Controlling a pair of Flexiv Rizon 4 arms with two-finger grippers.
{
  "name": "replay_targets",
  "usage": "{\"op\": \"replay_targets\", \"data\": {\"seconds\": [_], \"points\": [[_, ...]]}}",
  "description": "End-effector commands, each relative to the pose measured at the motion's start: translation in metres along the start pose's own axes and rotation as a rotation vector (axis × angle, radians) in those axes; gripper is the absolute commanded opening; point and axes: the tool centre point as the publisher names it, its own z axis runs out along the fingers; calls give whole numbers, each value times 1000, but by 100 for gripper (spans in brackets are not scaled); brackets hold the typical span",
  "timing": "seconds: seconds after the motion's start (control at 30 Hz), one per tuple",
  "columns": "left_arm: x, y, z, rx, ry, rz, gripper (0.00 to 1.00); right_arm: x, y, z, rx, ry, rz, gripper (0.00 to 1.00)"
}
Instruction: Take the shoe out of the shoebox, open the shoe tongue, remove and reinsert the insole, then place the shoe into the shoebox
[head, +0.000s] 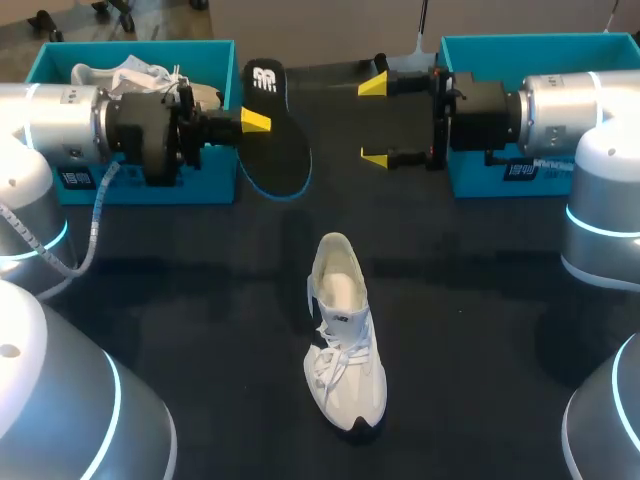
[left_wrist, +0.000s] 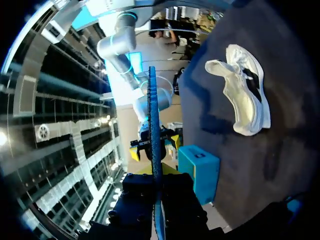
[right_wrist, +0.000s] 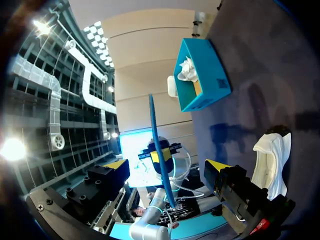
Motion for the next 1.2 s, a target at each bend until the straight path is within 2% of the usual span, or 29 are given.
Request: {"op": "replay_targets", "data": {"seconds": [0.03, 0.13, 0.27, 0.57, 0.9, 0.97, 1.2], "points": [[9, 3, 14, -7, 16, -26, 0, 0, 0, 1, -3, -2, 0, 100], [11, 7, 15, 11, 9, -60, 0, 0, 0, 1, -3, -2, 0, 100], [13, 14, 15, 34, 3, -82, 0, -5, 0, 12, 56, -33, -95, 100], [15, 19, 17, 60, 17, -65, 0, -22, 2, 29, 179, -74, -188, 100], [15, 19, 17, 60, 17, -65, 0, -22, 2, 29, 179, -74, -188, 100], [16, 19, 19, 58, 23, -52, 0, -17, 1, 34, 186, -118, -204, 100], [19, 19, 28, 61, 25, -7, 0, -25, -8, 39, 173, -100, -280, 100]]}}
